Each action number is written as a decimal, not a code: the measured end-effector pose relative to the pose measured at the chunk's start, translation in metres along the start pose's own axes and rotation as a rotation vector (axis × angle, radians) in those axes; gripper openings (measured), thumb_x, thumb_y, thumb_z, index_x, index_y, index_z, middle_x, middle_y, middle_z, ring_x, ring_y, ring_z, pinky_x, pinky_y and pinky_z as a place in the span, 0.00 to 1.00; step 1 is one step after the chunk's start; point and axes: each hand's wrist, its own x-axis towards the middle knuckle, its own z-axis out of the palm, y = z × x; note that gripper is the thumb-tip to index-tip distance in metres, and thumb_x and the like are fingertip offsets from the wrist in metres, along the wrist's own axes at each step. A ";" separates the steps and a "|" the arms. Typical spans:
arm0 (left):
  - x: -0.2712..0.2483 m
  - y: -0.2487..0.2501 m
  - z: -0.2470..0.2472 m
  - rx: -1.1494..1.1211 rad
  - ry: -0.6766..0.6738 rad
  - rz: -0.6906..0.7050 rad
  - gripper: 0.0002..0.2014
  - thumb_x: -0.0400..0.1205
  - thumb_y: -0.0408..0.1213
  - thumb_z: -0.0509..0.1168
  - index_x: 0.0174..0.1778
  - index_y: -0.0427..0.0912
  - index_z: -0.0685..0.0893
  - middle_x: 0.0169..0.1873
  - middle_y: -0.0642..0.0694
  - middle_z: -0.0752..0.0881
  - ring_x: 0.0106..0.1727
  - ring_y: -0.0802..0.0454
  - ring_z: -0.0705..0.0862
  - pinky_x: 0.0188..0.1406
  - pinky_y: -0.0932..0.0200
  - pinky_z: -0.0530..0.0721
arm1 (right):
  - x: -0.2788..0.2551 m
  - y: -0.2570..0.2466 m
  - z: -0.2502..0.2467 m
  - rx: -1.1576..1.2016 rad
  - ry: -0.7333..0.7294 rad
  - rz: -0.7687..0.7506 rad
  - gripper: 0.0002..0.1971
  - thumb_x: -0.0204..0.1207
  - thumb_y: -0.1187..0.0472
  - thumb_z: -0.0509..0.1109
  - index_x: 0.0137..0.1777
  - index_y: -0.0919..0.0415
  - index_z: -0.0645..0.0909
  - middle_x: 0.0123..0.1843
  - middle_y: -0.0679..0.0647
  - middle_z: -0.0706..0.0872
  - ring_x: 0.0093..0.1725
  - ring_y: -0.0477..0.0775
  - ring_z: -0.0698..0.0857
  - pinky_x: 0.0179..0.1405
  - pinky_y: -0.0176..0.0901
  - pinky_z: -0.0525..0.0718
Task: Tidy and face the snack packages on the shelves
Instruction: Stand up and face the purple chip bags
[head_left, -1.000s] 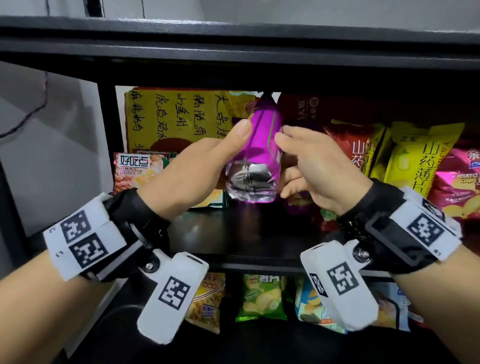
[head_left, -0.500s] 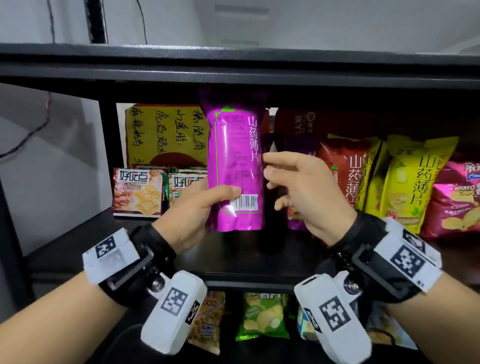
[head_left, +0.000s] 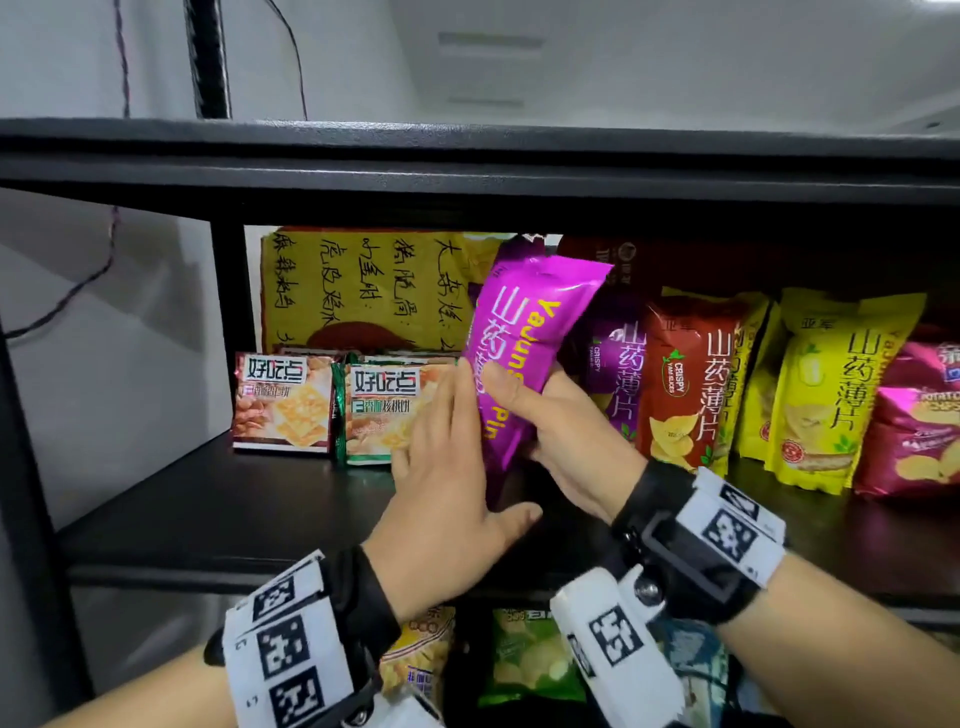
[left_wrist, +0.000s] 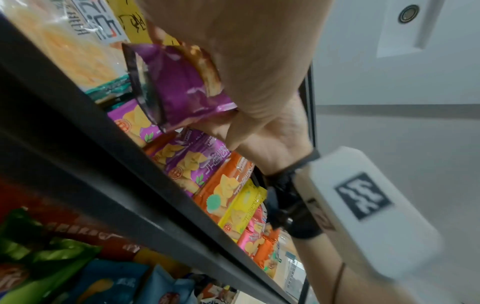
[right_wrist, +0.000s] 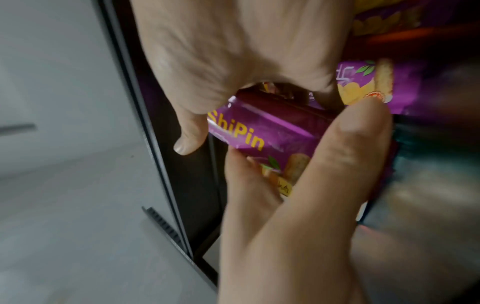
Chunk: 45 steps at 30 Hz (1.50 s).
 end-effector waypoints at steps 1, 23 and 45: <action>-0.003 0.001 -0.001 -0.001 0.002 0.024 0.60 0.77 0.56 0.74 0.86 0.55 0.30 0.86 0.60 0.38 0.87 0.60 0.38 0.87 0.43 0.46 | 0.003 0.000 -0.002 0.054 0.007 0.000 0.17 0.68 0.52 0.75 0.56 0.53 0.84 0.50 0.47 0.93 0.51 0.46 0.91 0.56 0.41 0.89; 0.097 -0.042 0.000 -0.424 0.124 -0.172 0.25 0.73 0.41 0.82 0.61 0.45 0.79 0.53 0.49 0.91 0.51 0.50 0.91 0.57 0.42 0.88 | 0.014 -0.002 -0.075 -0.524 0.480 0.073 0.18 0.77 0.73 0.64 0.65 0.83 0.72 0.41 0.68 0.75 0.35 0.58 0.75 0.47 0.57 0.84; 0.152 -0.037 0.037 -0.032 0.042 -0.261 0.27 0.78 0.46 0.78 0.64 0.35 0.74 0.60 0.38 0.85 0.62 0.38 0.84 0.51 0.51 0.79 | 0.051 0.018 -0.124 -0.616 0.646 0.293 0.29 0.66 0.68 0.85 0.61 0.71 0.72 0.50 0.66 0.83 0.33 0.59 0.80 0.08 0.34 0.73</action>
